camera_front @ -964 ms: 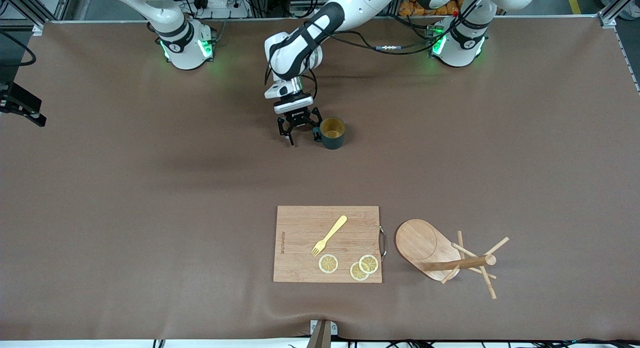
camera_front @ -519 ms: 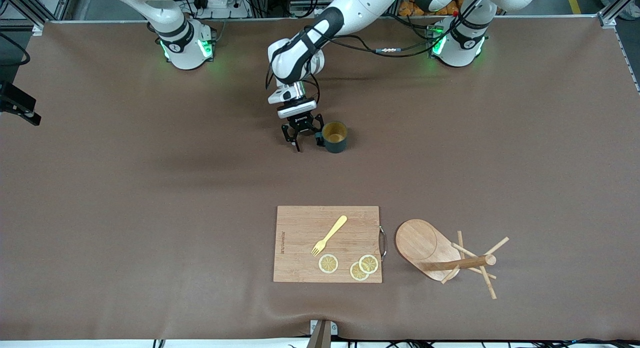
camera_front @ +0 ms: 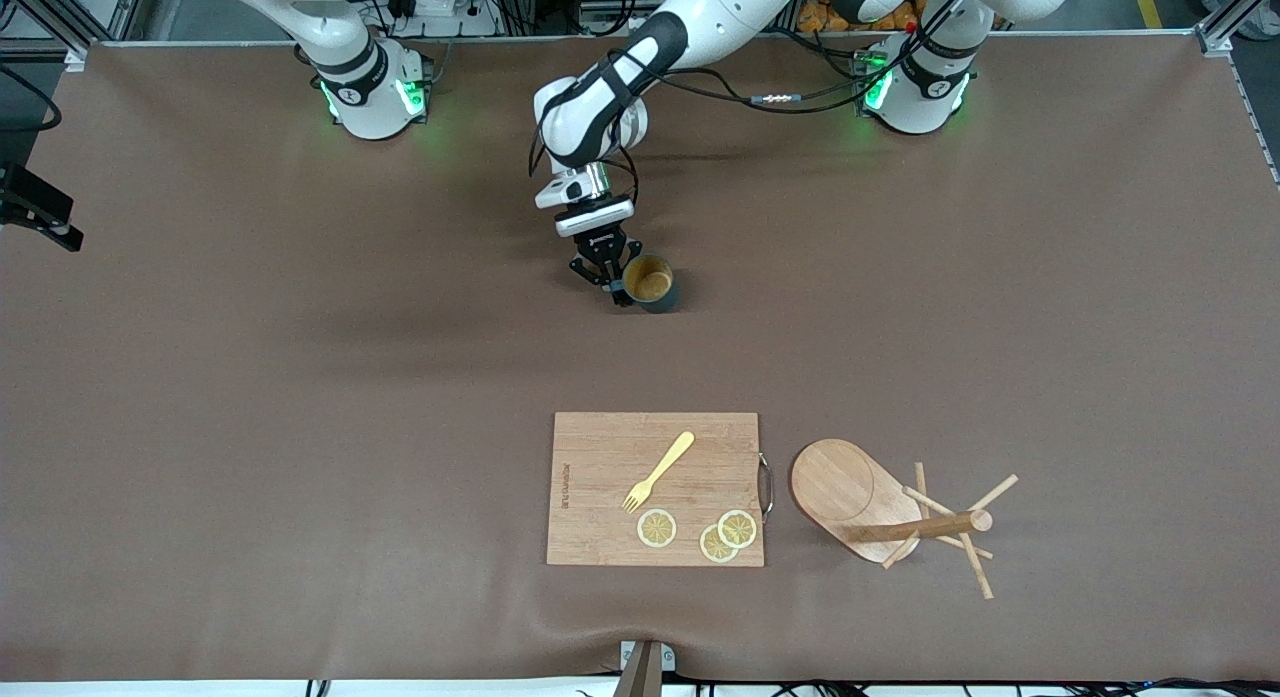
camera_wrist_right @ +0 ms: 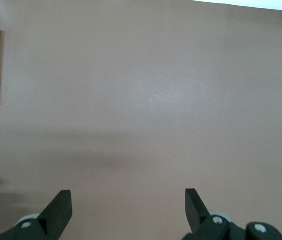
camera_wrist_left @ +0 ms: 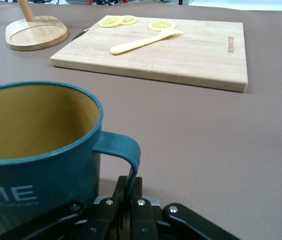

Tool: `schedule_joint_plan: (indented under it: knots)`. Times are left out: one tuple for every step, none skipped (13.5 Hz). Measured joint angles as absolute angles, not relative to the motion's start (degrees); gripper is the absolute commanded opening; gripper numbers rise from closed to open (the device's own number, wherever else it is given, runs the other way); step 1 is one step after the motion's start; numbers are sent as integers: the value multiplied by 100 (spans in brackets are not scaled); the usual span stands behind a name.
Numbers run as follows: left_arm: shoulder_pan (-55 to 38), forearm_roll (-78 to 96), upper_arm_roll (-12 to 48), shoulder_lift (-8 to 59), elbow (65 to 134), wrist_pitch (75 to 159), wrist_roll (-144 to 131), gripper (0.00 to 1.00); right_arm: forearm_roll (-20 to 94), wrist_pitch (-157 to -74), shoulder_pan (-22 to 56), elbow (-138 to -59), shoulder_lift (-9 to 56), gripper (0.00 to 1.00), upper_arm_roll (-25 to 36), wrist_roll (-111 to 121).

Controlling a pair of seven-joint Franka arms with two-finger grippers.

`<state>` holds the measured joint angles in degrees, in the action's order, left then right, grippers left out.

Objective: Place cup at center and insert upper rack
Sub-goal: 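Lift the mug with the left gripper toward the wooden mug tree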

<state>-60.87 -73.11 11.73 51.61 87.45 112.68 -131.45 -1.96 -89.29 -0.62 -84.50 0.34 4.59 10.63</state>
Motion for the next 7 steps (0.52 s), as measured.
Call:
schedule_joint_plan:
  knots:
    - [-6084,-7311,1173,5153,8720,11269,-13160,0,-196,-8929,-62,-8450,34,100,459,1063]
    - [-6075,-7311,1173,5137,8697,11269,-13173,0,-196,-8928,-62,-8450,34,100,459,1063]
    - [-6057,-7302,1170,5100,8664,11268,-13199,0,-196,-8927,-62,-8450,35,100,458,1063]
    - [-6010,-7255,1166,5040,8588,11268,-13241,0,-196,-8926,-62,-8450,35,100,457,1063]
    - [-5927,-7124,1158,4941,8467,11267,-13255,0,-196,-8925,-62,-8450,35,100,456,1063]
    - [-5804,-6958,1155,4810,8328,11266,-13251,0,-196,-8921,-62,-8451,35,100,455,1063]
    - [-5633,-6760,1161,4654,8186,11269,-13173,0,-196,-8919,-62,-8450,35,100,453,1063]
